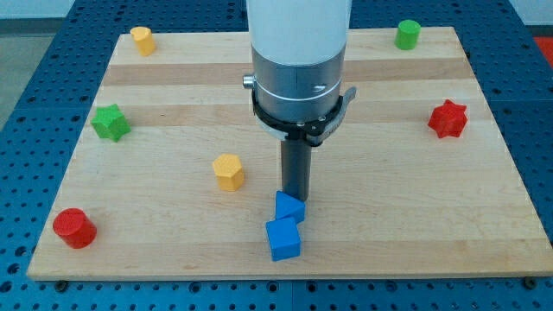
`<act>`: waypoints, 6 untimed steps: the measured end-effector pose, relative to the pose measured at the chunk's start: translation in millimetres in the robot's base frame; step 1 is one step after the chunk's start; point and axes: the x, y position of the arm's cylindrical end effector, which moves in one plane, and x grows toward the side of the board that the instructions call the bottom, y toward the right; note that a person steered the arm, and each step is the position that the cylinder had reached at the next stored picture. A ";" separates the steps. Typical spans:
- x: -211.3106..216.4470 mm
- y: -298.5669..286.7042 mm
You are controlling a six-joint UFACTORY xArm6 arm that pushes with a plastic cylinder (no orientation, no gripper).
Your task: Slide the arm to the top right of the green star
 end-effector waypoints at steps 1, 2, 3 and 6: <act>-3.2 -1.8; -54.5 -3.9; -97.5 -16.0; -205.8 -203.8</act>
